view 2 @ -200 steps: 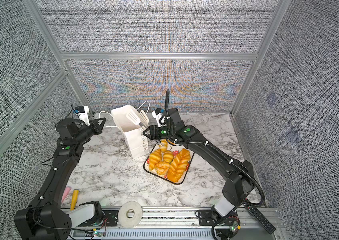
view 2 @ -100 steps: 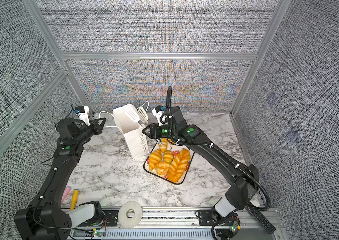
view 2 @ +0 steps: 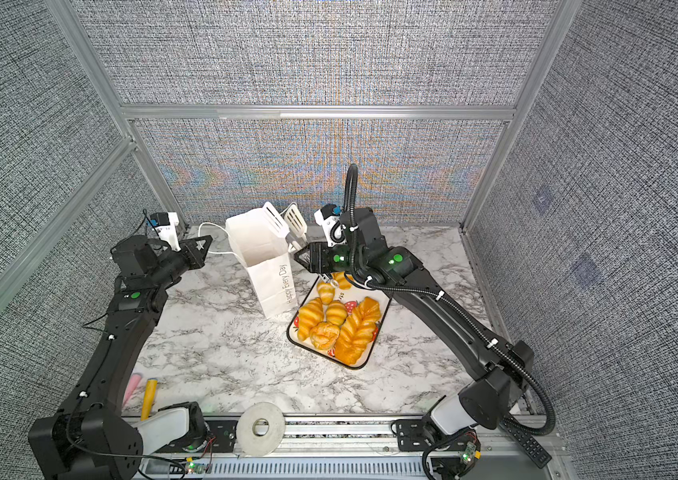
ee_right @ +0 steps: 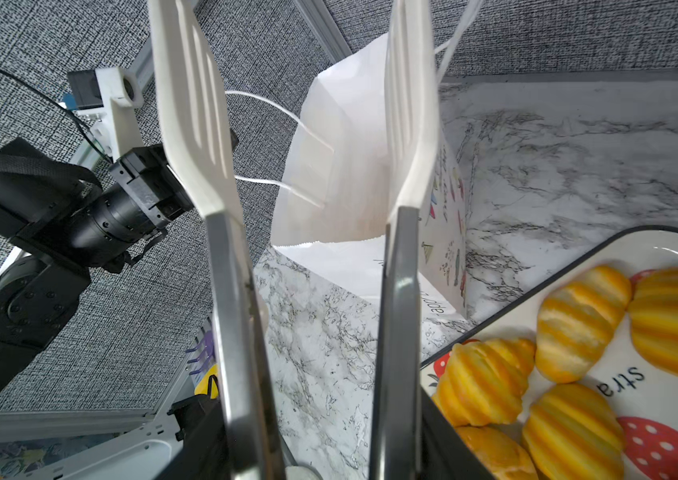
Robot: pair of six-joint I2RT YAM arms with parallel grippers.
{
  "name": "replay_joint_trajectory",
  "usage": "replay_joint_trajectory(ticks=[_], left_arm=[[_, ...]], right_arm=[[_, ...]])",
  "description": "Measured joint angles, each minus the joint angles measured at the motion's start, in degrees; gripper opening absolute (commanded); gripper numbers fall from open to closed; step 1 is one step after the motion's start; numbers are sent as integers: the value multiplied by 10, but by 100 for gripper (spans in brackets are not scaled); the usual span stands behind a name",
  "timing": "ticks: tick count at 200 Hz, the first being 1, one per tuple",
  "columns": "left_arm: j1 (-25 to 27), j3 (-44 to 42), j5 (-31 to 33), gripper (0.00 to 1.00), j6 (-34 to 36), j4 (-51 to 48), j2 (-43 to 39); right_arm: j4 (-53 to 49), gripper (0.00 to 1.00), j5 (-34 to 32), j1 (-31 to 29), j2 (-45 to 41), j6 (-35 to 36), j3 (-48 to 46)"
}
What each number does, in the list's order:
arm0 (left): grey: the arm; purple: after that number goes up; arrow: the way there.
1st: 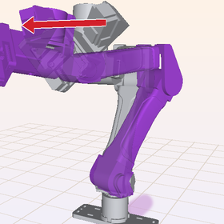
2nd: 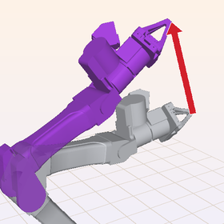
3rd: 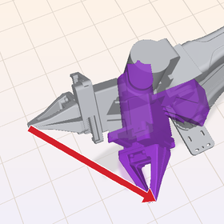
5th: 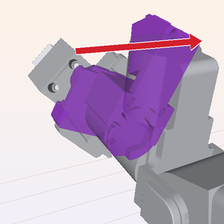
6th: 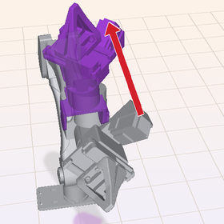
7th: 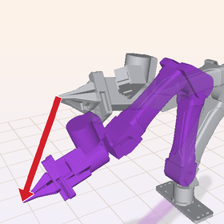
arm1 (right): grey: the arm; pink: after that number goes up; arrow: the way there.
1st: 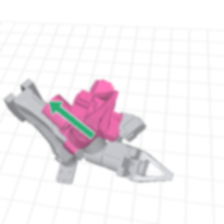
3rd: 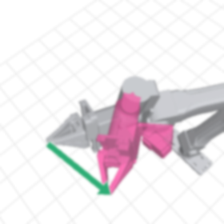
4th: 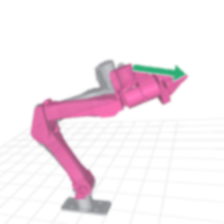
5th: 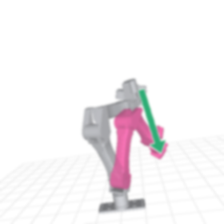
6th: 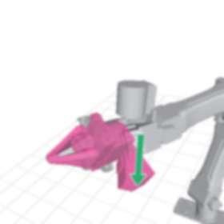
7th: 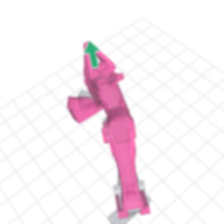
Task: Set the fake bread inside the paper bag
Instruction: 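Raise the open tongs out of the bag and move back over the tray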
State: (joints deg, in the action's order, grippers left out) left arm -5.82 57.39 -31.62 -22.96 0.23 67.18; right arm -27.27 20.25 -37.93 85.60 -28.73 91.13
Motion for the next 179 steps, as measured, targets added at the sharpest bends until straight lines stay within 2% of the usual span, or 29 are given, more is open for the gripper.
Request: replay_joint_trajectory(ticks=[114,179], left_arm=[[0,0,0,0,0,0,2],[0,0,0,0,0,0,2]], right_arm=[[-1,52,-5,86,-71,-5,-73],[-14,52,-27,130,-76,-28,-107]])
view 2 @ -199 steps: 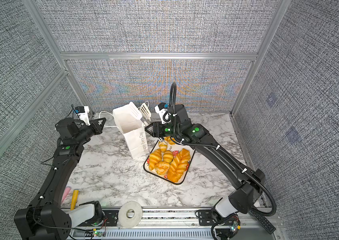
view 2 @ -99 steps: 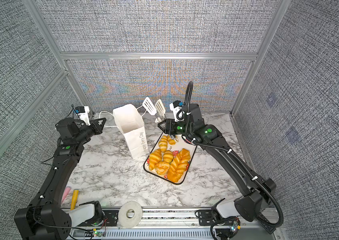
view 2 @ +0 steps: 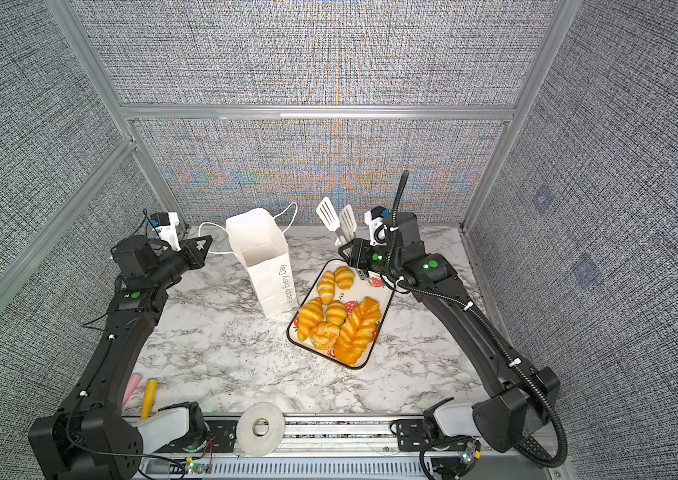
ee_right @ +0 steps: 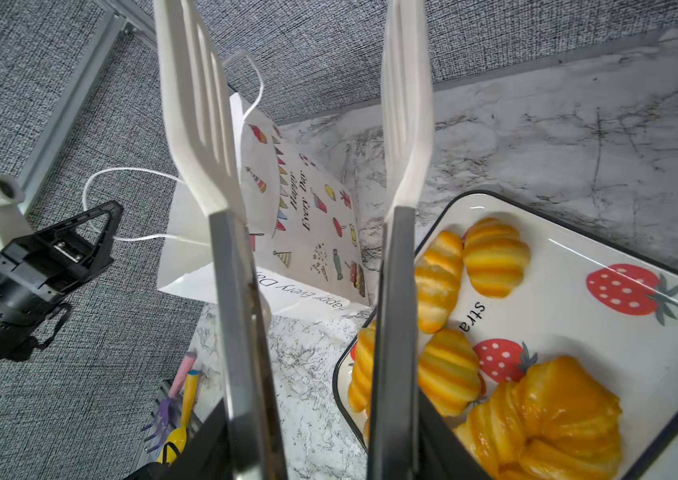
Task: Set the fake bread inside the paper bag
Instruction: 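Raise the open tongs out of the bag and move back over the tray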
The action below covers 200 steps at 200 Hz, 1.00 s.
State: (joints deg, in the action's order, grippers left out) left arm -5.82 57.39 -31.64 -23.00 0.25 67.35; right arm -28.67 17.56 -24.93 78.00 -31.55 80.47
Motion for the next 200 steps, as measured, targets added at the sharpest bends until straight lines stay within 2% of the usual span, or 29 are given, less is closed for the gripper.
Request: replay_joint_trajectory(ticks=[59,200], left_arm=[[0,0,0,0,0,0,0],[0,0,0,0,0,0,0]], right_arm=[[-19,52,-21,36,14,-29,-34],[-6,52,-20,49,74,-47,-98]])
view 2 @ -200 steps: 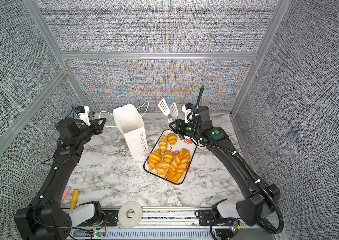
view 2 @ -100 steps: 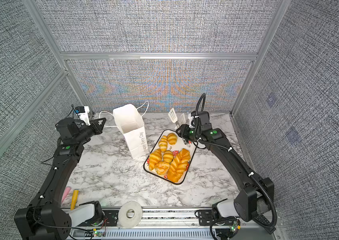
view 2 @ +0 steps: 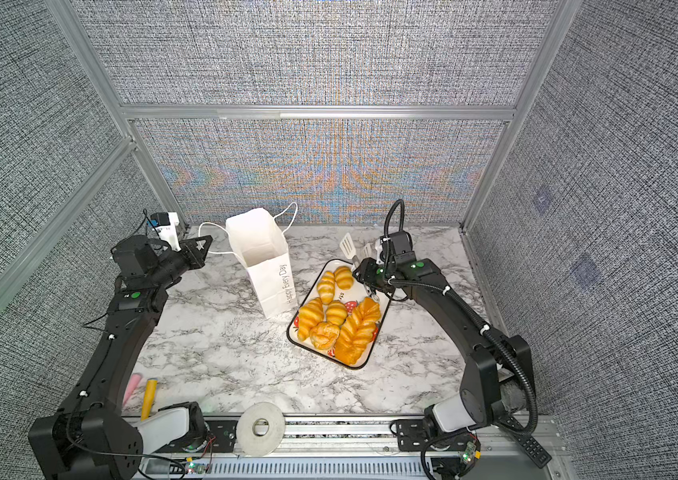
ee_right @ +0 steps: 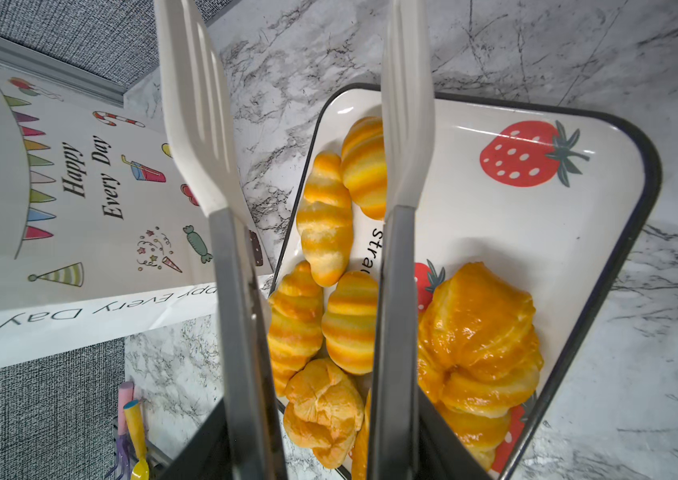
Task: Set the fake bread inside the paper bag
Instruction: 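Raise the open tongs out of the bag and move back over the tray, then lower the tongs with the right gripper onto a striped croissant on the tray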
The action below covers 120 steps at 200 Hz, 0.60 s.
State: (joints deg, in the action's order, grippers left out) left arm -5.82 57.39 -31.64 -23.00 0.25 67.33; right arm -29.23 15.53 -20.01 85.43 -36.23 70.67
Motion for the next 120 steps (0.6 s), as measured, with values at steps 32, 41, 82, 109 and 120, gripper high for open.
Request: replay_joint_trajectory(ticks=[32,41,82,109,120], left_arm=[[0,0,0,0,0,0,0],[0,0,0,0,0,0,0],[0,0,0,0,0,0,0],[0,0,0,0,0,0,0],[0,0,0,0,0,0,0]], right_arm=[[4,52,0,0,14,0,-8],[4,52,2,0,17,0,-9],[8,52,2,0,37,0,-14],[13,52,2,0,49,0,-17],[13,52,2,0,54,0,-19]])
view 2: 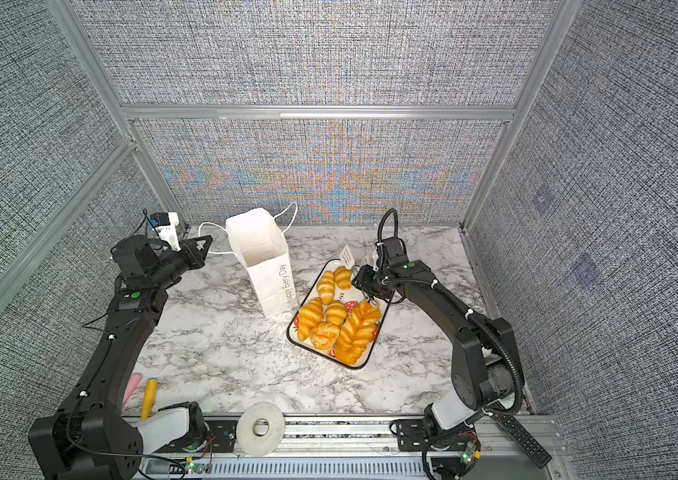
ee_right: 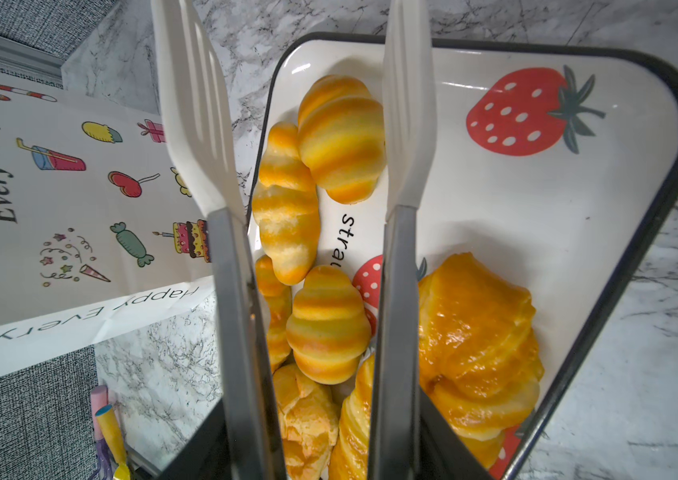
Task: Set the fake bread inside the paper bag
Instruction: 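Lower the tongs with the right gripper onto a striped croissant on the tray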
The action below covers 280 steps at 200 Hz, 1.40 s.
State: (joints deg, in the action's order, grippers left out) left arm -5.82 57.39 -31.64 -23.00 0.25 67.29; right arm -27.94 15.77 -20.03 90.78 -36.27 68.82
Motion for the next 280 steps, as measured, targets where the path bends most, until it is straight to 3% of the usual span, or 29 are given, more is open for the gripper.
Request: replay_joint_trajectory(ticks=[280], left_arm=[[0,0,0,0,0,0,0]], right_arm=[[38,52,22,-8,66,-4,-11]])
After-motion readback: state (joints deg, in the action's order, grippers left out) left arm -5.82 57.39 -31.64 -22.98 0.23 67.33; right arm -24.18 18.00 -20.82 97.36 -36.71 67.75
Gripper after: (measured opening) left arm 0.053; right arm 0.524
